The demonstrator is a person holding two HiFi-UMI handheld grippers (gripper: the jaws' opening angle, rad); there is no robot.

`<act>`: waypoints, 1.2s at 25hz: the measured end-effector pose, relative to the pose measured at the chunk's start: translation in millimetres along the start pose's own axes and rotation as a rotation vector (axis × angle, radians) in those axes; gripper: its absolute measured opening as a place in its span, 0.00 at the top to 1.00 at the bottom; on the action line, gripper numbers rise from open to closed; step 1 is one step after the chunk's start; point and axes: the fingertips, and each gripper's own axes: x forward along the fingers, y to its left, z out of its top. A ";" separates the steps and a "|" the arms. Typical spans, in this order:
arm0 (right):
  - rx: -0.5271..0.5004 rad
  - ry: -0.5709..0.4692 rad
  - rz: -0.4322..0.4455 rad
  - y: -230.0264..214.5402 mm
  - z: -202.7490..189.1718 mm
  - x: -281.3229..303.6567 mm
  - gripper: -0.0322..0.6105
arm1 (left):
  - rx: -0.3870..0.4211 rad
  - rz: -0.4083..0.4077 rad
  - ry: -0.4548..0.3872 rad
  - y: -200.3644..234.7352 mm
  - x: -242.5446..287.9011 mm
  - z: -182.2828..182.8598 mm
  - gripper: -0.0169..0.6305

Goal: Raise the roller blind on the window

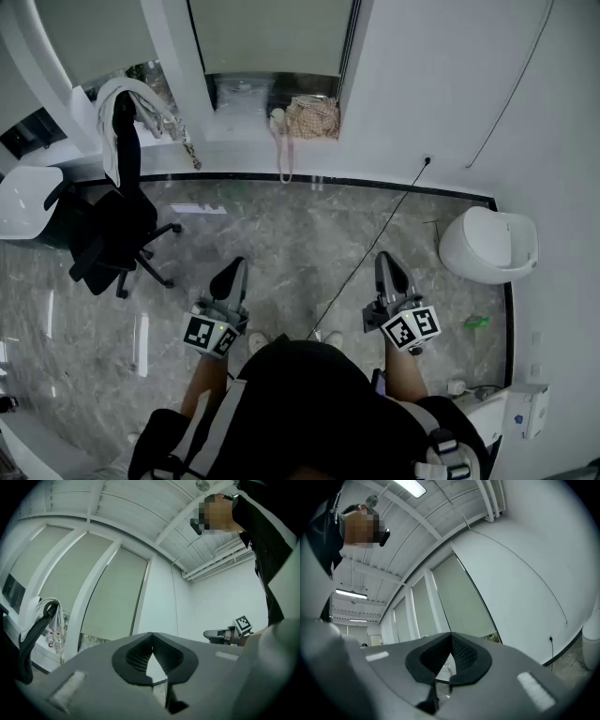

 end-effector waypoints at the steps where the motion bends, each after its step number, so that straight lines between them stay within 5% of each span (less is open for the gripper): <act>1: 0.007 -0.002 0.000 -0.4 -0.5 -0.3 0.95 | 0.003 0.002 0.002 0.6 -0.7 0.1 0.97; 24: 0.106 -0.079 0.063 -9.4 20.7 -11.5 0.94 | 0.017 0.038 0.002 -6.7 -0.9 2.2 0.97; 30: 0.054 -0.059 0.066 -33.6 27.6 -30.9 0.94 | 0.008 0.066 0.003 -19.1 12.4 -4.1 0.97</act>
